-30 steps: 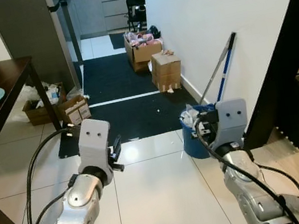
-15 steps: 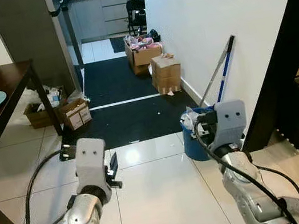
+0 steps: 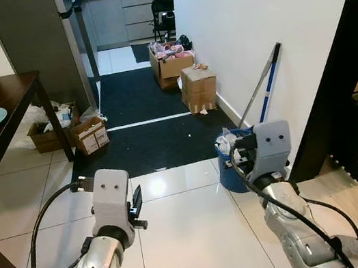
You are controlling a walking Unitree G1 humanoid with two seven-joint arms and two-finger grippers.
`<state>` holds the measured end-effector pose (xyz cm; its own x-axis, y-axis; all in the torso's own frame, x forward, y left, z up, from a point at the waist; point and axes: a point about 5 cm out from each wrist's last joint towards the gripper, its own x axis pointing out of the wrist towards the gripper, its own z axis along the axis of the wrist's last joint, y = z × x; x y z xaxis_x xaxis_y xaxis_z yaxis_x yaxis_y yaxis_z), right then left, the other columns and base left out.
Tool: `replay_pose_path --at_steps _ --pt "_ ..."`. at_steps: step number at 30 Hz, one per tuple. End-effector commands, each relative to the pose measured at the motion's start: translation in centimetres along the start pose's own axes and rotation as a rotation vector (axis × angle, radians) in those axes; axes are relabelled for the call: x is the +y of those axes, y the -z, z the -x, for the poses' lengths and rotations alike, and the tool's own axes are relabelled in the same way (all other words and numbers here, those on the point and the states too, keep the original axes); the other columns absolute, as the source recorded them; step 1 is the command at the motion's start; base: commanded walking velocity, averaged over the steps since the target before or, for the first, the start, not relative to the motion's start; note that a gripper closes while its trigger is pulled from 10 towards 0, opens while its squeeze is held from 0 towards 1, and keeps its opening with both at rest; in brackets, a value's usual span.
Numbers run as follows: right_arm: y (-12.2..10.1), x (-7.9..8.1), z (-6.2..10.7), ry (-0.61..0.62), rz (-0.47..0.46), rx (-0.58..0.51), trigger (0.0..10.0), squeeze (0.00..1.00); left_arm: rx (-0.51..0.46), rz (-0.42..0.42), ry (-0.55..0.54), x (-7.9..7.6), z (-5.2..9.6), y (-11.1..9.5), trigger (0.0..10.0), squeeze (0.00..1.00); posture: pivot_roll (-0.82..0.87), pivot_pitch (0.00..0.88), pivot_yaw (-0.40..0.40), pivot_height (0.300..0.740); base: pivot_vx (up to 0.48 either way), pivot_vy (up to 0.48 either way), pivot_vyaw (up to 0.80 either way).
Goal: Setting the table
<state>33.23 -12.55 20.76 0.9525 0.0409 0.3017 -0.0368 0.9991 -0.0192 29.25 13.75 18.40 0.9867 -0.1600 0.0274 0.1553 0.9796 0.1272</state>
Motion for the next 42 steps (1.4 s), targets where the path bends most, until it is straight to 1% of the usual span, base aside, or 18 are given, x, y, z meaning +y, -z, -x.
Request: replay_pose_path --at_steps 1,8,13,17,18,20,21,23,27,31,32,34,37,42 --pt "0.2 0.2 0.0 -0.01 0.003 0.003 10.0 0.0 -0.003 -0.02 0.01 -0.2 0.1 0.0 10.0 0.0 0.09 0.036 0.012 0.74 0.0 0.0 0.0" --pt "0.1 0.1 -0.1 0.006 0.0 -0.001 10.0 0.0 -0.009 -0.028 0.017 0.0 -0.1 -0.1 10.0 0.0 0.09 0.036 0.017 0.74 0.0 0.0 0.0" --pt "0.3 -0.1 0.1 0.008 0.008 -0.001 10.0 0.0 -0.021 -0.023 0.026 -0.1 -0.2 -0.2 10.0 0.0 0.09 0.021 0.031 0.74 0.0 0.0 0.0" --pt "0.2 -0.4 0.1 0.024 0.004 -0.006 10.0 0.0 -0.082 0.028 0.048 -0.1 -0.4 -1.7 10.0 0.0 0.08 0.016 0.04 0.74 0.0 0.0 0.0" --pt "0.2 -0.4 0.1 0.024 0.004 -0.006 10.0 0.0 -0.082 0.028 0.048 -0.1 -0.4 -1.7 10.0 0.0 0.08 0.016 0.04 0.74 0.0 0.0 0.0" --pt "0.1 -0.4 0.1 0.022 0.001 -0.008 10.0 0.0 -0.115 0.055 0.055 0.3 -0.6 -2.6 10.0 0.0 0.08 0.024 0.037 0.74 0.0 0.0 0.0" --pt "0.1 -0.4 0.1 0.022 0.001 -0.008 10.0 0.0 -0.115 0.055 0.055 0.3 -0.6 -2.6 10.0 0.0 0.08 0.024 0.037 0.74 0.0 0.0 0.0" --pt "0.0 0.0 0.2 0.014 -0.006 -0.015 10.0 0.0 -0.158 0.059 0.059 0.8 -0.7 -3.6 10.0 0.0 0.07 0.025 0.038 0.74 0.0 0.0 0.0" --pt "-0.2 0.5 0.4 -0.006 -0.001 -0.024 10.0 0.0 -0.18 0.058 0.054 1.1 -0.9 -4.2 10.0 0.0 0.07 0.021 0.04 0.74 0.0 0.0 0.0" --pt "-0.2 0.6 0.4 -0.009 -0.006 -0.028 10.0 0.0 -0.181 0.058 0.04 1.3 -1.1 -4.3 10.0 0.0 0.06 0.025 0.043 0.74 0.0 0.0 0.0" --pt "-0.3 0.6 0.5 -0.008 -0.008 -0.029 10.0 0.0 -0.185 0.071 0.038 1.4 -1.2 -4.5 10.0 0.0 0.06 0.027 0.042 0.74 0.0 0.0 0.0" --pt "-0.3 0.6 0.5 -0.008 -0.008 -0.029 10.0 0.0 -0.171 0.067 0.027 1.5 -1.3 -4.4 10.0 0.0 0.06 0.026 0.044 0.74 0.0 0.0 0.0" --pt "-0.3 0.3 0.6 0.002 -0.004 -0.027 10.0 0.0 -0.158 0.074 0.017 1.8 -1.3 -4.2 10.0 0.0 0.06 0.03 0.044 0.74 0.0 0.0 0.0" --pt "-0.3 -0.1 0.5 0.018 0.001 -0.029 10.0 0.0 -0.166 0.081 0.02 1.8 -1.4 -4.4 10.0 0.0 0.06 0.035 0.041 0.74 0.0 0.0 0.0"
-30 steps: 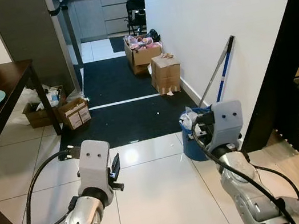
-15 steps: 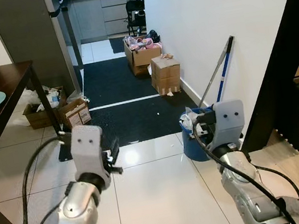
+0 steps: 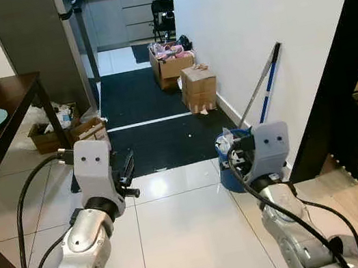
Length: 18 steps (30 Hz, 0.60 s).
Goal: Setting the table
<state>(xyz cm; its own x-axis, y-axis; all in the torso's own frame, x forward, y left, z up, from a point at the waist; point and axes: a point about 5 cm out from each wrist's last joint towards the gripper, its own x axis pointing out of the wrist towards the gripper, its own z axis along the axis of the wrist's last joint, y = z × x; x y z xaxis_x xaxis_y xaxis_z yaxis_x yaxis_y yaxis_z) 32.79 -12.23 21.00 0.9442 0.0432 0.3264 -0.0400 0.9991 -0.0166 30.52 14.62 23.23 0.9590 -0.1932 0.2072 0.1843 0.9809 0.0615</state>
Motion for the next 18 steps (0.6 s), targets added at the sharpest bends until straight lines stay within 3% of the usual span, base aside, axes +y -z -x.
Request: replay_pose_path --at_steps 1,18 --pt "-0.01 -0.54 0.19 0.024 0.006 -0.004 10.0 0.0 0.019 0.014 0.0 0.08 -0.15 0.2 10.0 0.0 0.06 0.035 0.04 0.74 0.0 0.0 0.0" --pt "0.0 -0.42 -0.02 0.022 0.008 0.0 10.0 0.0 0.013 -0.04 0.001 0.03 -0.22 0.2 10.0 0.0 0.07 0.04 0.032 0.74 0.0 0.0 0.0"
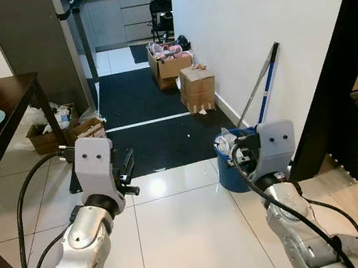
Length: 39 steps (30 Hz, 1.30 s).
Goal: Setting the table
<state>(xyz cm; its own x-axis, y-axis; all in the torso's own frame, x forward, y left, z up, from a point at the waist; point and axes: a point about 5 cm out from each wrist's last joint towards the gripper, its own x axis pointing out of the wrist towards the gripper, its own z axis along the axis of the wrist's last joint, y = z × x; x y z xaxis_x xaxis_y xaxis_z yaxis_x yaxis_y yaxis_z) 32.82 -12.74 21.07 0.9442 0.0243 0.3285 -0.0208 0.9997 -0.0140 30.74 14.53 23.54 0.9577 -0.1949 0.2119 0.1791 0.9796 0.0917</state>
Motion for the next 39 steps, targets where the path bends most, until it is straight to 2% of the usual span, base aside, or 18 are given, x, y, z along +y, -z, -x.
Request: replay_pose_path --at_steps 1,25,28,39 --pt "0.05 0.09 0.02 0.003 0.005 0.002 10.0 0.0 0.018 -0.009 0.0 0.05 0.07 0.46 10.0 0.0 0.07 0.04 0.032 0.74 0.0 0.0 0.0" --pt "0.06 0.11 -0.08 -0.004 0.01 0.0 10.0 0.0 0.028 -0.03 -0.002 0.13 0.15 0.71 10.0 0.0 0.07 0.028 0.03 0.74 0.0 0.0 0.0" --pt "0.03 0.15 -0.08 -0.005 0.01 -0.002 10.0 0.0 0.019 -0.012 -0.005 0.18 0.2 0.58 10.0 0.0 0.07 0.028 0.031 0.74 0.0 0.0 0.0" --pt "0.31 0.16 0.14 -0.006 0.008 0.01 10.0 0.0 0.022 -0.013 0.012 -0.25 0.55 0.79 10.0 0.0 0.1 0.021 0.03 0.74 0.0 0.0 0.0"
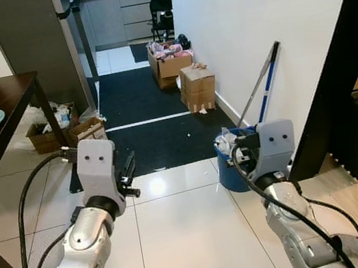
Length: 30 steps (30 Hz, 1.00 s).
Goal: Setting the table
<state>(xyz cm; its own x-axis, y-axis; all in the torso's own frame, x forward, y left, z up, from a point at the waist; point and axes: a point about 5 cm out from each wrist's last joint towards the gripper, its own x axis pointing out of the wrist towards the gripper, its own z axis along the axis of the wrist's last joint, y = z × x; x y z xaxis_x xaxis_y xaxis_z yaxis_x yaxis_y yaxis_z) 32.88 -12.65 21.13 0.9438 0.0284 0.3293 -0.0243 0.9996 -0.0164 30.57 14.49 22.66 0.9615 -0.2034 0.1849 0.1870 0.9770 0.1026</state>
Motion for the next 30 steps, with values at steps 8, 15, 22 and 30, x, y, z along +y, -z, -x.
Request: replay_pose_path --at_steps 8,15,22,30 --pt "0.07 0.24 -0.29 -0.02 0.016 0.001 10.0 0.0 -0.01 -0.016 -0.015 -0.09 -0.2 -0.12 10.0 0.0 0.1 0.021 0.025 0.74 0.0 0.0 0.0" --pt "0.0 0.08 -0.17 -0.004 0.011 -0.002 10.0 0.0 -0.01 -0.025 0.003 -0.31 -0.11 -0.21 10.0 0.0 0.09 0.036 0.033 0.74 0.0 0.0 0.0" --pt "0.02 0.03 -0.05 0.005 0.008 -0.001 10.0 0.0 -0.012 -0.021 0.009 -0.36 -0.21 -0.33 10.0 0.0 0.08 0.045 0.034 0.74 0.0 0.0 0.0" --pt "0.01 -0.19 -0.04 0.01 0.012 -0.001 10.0 0.0 -0.003 -0.044 0.007 -0.2 -0.29 -0.21 10.0 0.0 0.07 0.047 0.033 0.74 0.0 0.0 0.0"
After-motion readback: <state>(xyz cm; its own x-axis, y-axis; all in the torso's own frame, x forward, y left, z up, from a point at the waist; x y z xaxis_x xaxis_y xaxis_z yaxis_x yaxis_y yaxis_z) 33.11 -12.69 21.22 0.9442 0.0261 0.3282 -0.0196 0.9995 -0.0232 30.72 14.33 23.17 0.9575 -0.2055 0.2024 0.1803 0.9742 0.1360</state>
